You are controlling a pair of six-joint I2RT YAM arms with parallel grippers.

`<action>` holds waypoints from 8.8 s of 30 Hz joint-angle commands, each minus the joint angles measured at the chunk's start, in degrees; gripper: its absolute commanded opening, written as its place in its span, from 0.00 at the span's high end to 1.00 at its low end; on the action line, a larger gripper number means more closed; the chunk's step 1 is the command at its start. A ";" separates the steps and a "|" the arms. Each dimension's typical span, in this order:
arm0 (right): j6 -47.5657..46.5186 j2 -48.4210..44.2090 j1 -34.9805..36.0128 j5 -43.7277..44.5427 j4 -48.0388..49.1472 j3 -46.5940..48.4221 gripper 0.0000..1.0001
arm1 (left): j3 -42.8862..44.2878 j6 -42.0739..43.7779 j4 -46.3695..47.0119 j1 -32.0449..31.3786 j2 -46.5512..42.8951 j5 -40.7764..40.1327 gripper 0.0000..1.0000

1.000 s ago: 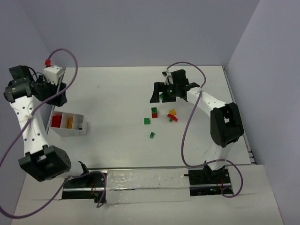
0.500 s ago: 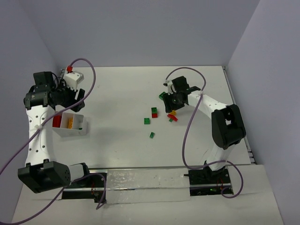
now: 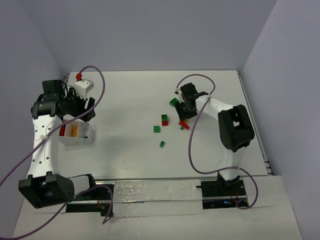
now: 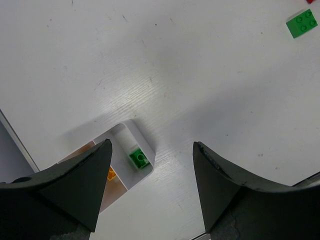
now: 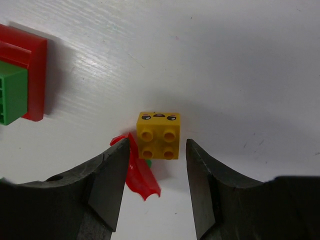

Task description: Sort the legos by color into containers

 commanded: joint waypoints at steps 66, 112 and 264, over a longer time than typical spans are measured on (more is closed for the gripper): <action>20.84 -15.50 9.71 -12.53 15.05 0.60 1.00 | -4.08 -63.78 45.02 -32.71 29.63 23.78 0.42; 21.83 -13.36 10.38 -4.92 12.78 2.55 1.00 | -4.87 -60.70 40.34 -31.67 36.40 13.35 0.74; -4.12 15.50 1.11 2.25 -4.85 31.28 0.00 | 0.12 -7.87 2.26 4.07 9.67 -14.46 0.35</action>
